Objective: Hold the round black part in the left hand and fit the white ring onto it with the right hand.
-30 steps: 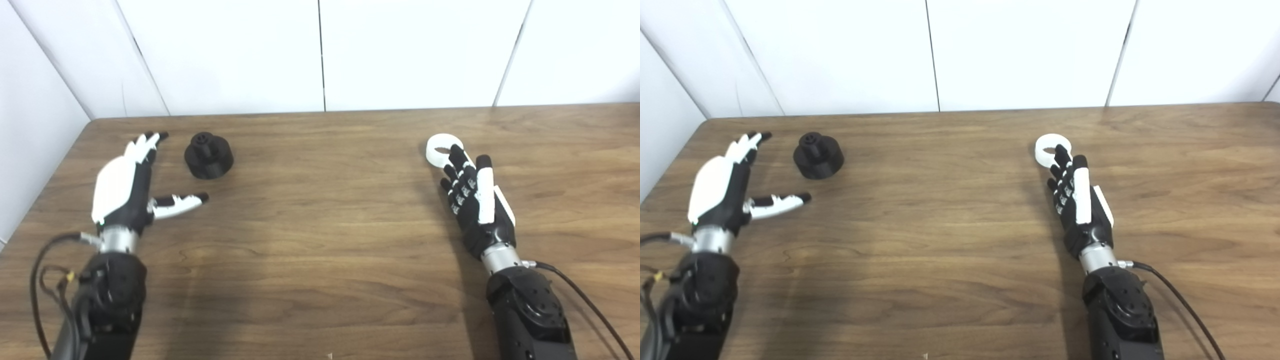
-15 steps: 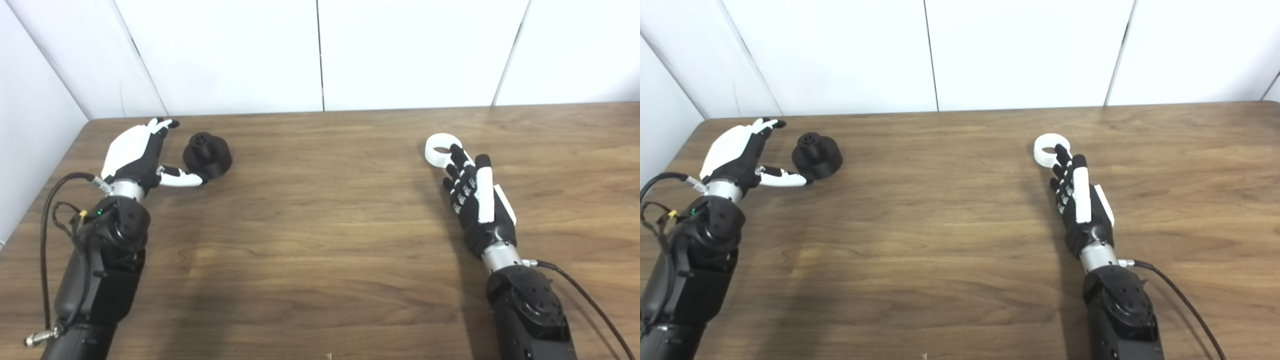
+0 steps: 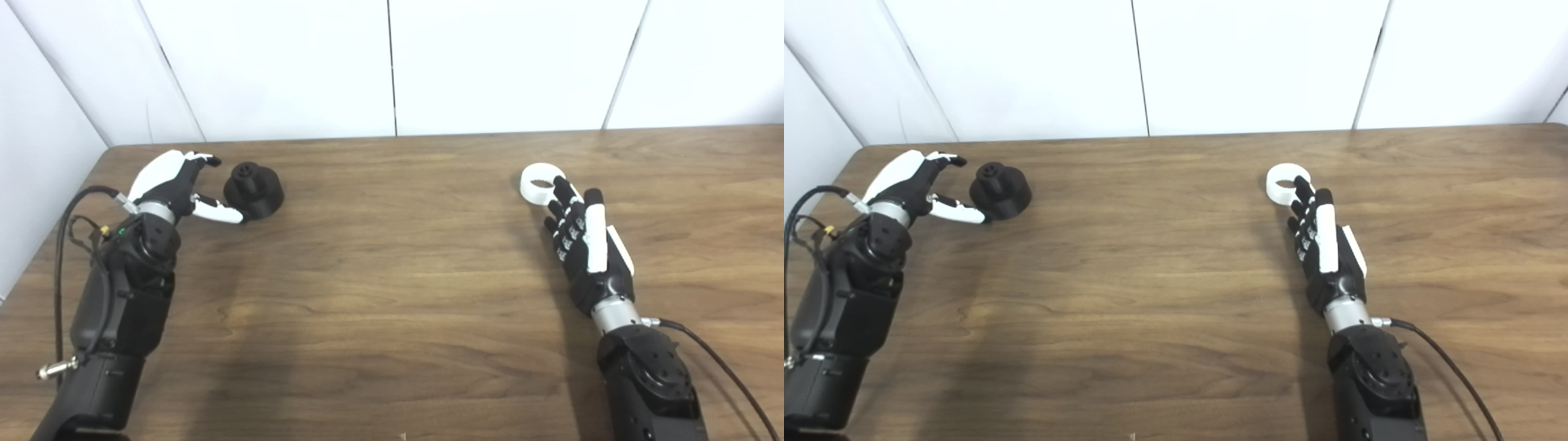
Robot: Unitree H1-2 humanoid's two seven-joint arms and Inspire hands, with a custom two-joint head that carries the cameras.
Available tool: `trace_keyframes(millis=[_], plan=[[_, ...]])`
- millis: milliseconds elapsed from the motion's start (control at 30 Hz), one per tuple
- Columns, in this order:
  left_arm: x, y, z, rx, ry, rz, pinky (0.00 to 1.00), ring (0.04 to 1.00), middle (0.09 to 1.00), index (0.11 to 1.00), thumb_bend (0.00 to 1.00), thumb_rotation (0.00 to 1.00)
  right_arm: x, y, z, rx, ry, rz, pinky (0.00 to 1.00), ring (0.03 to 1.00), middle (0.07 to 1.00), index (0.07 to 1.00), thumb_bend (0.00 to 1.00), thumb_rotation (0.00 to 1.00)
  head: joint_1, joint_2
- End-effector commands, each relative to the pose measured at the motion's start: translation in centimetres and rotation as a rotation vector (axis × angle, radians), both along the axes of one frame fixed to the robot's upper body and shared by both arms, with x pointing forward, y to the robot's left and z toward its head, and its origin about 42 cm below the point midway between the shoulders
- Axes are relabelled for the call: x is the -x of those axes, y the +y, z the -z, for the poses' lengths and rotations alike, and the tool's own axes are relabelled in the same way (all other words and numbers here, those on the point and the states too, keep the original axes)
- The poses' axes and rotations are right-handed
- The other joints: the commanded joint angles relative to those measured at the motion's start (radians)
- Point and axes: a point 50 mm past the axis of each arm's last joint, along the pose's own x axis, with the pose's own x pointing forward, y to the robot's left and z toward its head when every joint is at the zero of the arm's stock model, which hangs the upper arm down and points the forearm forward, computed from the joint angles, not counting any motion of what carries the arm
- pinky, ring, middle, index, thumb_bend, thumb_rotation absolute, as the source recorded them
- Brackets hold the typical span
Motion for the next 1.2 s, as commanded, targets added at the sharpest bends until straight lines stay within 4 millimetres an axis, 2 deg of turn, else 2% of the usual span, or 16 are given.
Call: trace_keyframes(millis=[0,400,767,1167], plan=[[-1.1,1.3,-3.6,-0.051,-0.085,-0.028,0.98,1.0,0.997,0.843,1.0,0.21,-0.7,0.2,-2.3,0.0,-0.103,-0.009,1.0,1.0,1.0,0.958,0.67,1.0,0.003,0.002],[-1.4,1.5,-3.2,-0.067,-0.065,-0.032,0.99,1.0,1.0,0.836,1.0,0.2,-0.7,0.0,-2.6,0.007,-0.102,-0.01,1.0,1.0,0.997,0.959,0.66,1.0,0.005,0.005],[-1.6,0.5,-2.8,-0.074,-0.062,-0.015,1.0,1.0,1.0,0.846,1.0,0.23,-0.5,0.0,-2.7,-0.007,-0.096,-0.01,1.0,1.0,0.994,0.954,0.67,1.0,-0.001,0.006],[-1.6,-0.3,-2.5,-0.048,-0.077,0.01,1.0,1.0,1.0,0.85,0.98,0.21,-0.2,0.0,-2.6,-0.002,-0.084,-0.003,1.0,1.0,0.985,0.947,0.67,1.0,-0.006,0.01]])
